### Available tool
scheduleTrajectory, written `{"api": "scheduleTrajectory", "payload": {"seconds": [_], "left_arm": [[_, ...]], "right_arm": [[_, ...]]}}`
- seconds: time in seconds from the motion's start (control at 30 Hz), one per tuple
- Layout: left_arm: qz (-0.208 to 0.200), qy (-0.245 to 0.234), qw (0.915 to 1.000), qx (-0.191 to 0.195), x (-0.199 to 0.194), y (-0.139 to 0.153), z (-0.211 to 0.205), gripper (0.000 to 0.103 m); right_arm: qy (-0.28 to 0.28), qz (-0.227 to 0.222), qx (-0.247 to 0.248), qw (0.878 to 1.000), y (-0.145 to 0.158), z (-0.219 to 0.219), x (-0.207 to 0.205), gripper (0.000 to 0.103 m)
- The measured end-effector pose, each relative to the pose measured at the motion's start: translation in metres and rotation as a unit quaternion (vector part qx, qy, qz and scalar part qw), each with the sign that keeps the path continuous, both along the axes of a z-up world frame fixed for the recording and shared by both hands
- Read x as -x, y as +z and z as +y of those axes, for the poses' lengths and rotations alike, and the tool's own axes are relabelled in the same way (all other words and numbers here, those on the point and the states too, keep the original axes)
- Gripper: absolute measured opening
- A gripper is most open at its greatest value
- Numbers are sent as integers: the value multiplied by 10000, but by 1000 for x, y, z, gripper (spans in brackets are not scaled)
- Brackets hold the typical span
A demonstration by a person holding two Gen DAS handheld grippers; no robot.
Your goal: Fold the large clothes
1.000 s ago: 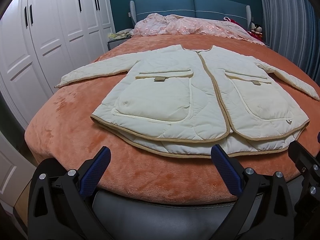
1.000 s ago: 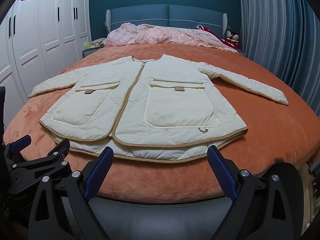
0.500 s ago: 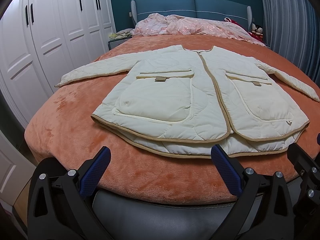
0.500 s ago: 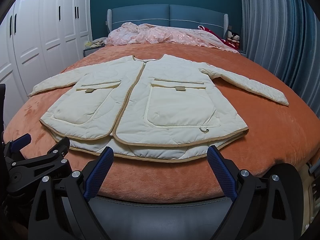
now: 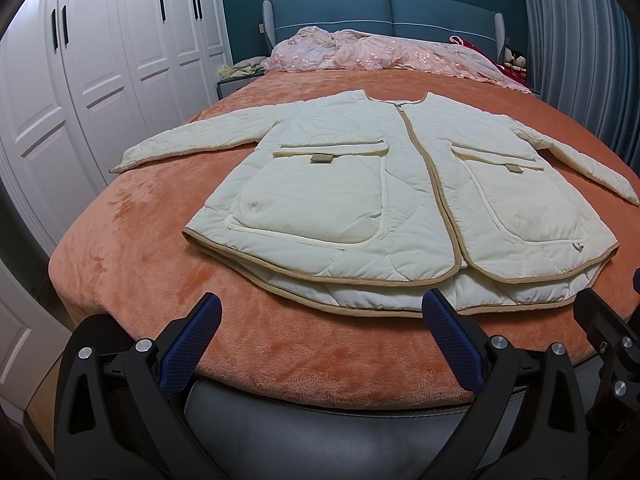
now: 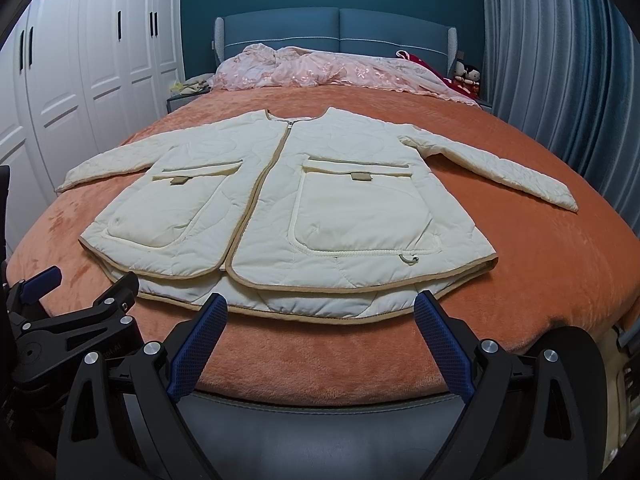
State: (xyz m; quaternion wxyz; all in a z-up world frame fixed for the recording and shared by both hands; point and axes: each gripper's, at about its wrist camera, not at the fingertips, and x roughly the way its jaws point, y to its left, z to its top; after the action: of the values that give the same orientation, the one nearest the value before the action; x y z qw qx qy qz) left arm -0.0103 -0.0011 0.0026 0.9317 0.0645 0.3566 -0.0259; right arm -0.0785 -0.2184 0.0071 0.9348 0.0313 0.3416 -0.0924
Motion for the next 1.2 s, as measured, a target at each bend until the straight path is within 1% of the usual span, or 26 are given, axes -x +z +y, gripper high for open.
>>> {"api": "scheduleTrajectory", "payload": {"seconds": [1.03,1.13,1.2], "left_arm": [[10,6,10000,29,0,1,2,98],[13,29,10000,35,0,1,3,98],[27,42,10000,79,0,1,4,98]], "right_arm": [[18,39,14,10000,-2,4,-1,93],[41,54,-15,10000,-3,4,-2,93],[60,87,-152,9998,-2,0,-4,93]]}}
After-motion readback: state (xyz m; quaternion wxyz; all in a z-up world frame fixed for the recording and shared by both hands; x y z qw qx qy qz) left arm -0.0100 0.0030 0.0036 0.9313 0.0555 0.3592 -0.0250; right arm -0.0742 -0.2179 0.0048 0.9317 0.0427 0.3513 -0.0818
